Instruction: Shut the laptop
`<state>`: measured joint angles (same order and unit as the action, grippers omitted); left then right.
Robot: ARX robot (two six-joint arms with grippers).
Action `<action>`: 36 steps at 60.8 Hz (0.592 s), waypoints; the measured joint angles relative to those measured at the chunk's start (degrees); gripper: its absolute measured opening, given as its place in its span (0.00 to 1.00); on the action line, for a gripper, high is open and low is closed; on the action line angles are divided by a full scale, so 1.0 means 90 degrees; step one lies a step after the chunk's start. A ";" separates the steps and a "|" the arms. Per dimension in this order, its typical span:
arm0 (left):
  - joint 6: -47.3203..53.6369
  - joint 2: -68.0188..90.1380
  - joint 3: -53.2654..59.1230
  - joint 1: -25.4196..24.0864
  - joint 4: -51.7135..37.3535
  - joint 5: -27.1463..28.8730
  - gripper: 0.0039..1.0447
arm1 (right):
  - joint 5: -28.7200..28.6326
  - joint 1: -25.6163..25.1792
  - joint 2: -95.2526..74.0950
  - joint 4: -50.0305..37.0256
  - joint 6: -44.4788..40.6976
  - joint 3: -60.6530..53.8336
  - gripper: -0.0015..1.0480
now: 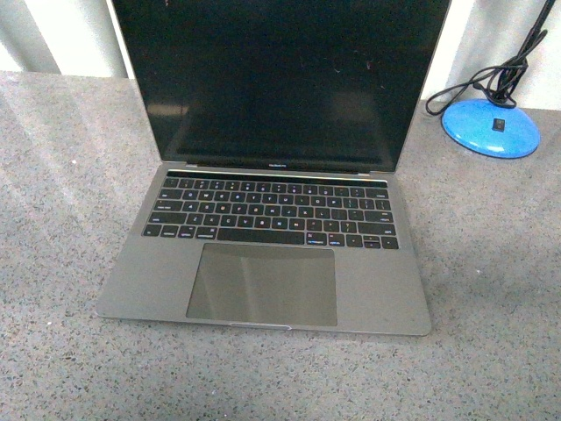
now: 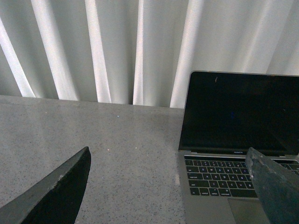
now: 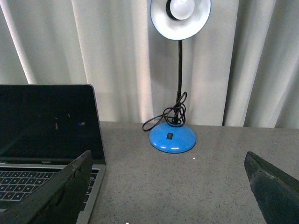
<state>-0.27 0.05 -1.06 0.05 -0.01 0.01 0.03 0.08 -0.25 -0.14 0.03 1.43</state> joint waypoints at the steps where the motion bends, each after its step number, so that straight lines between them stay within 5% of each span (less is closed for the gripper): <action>1: 0.0000 0.0000 0.0000 0.0000 0.0000 0.0000 0.94 | 0.0000 0.0000 0.0000 0.0002 0.0000 0.0000 0.90; 36: 0.0000 0.0000 0.0000 0.0000 0.0000 0.0000 0.94 | 0.0000 0.0000 0.0000 0.0002 0.0000 0.0000 0.90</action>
<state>-0.27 0.05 -1.06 0.05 -0.01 0.01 0.03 0.08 -0.25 -0.12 0.03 1.43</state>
